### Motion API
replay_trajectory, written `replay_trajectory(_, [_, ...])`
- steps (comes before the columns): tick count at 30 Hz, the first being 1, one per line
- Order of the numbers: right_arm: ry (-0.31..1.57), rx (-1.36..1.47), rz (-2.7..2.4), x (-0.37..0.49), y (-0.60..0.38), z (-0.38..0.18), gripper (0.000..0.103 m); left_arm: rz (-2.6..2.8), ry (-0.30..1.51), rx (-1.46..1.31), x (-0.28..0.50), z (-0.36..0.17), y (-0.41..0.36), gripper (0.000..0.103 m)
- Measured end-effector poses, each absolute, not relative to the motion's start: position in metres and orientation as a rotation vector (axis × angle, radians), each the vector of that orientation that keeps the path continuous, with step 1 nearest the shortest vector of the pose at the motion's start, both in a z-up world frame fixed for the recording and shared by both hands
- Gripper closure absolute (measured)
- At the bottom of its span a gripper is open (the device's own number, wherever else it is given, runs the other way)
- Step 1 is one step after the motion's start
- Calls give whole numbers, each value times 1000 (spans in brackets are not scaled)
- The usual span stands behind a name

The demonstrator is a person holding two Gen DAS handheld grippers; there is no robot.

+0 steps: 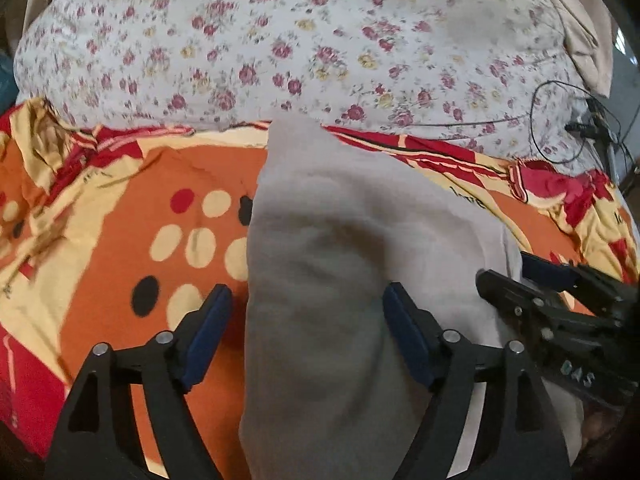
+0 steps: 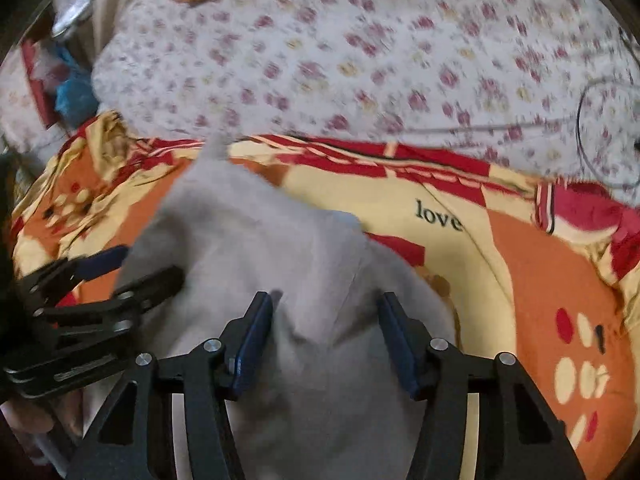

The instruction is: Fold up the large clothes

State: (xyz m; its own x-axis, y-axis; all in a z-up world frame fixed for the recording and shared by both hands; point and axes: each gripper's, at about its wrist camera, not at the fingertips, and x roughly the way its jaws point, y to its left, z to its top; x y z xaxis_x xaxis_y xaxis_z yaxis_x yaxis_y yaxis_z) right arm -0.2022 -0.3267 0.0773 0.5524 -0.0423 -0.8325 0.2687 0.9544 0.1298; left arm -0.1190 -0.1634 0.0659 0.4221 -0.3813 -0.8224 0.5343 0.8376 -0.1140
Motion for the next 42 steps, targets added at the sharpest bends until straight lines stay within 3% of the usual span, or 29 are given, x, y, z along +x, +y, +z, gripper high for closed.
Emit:
replay_trajectory(5, [982, 361, -178, -198, -353, 50, 40, -570, 954, 169, -120, 54, -172, 17])
replay_trajectory(12, [970, 343, -196, -203, -347, 54, 39, -576, 931, 181, -124, 58, -170, 17])
replay_trajectory(26, [921, 175, -105, -278, -290, 129, 38, -581, 904, 253, -194, 90, -117, 17])
replay_trajectory(36, [1040, 89, -116, -290, -268, 63, 39, -547, 966, 234, -199, 55, -110, 14])
replay_trajectory(42, [1015, 116, -152, -300, -267, 84, 37, -517, 928, 225, -207, 74, -108, 15])
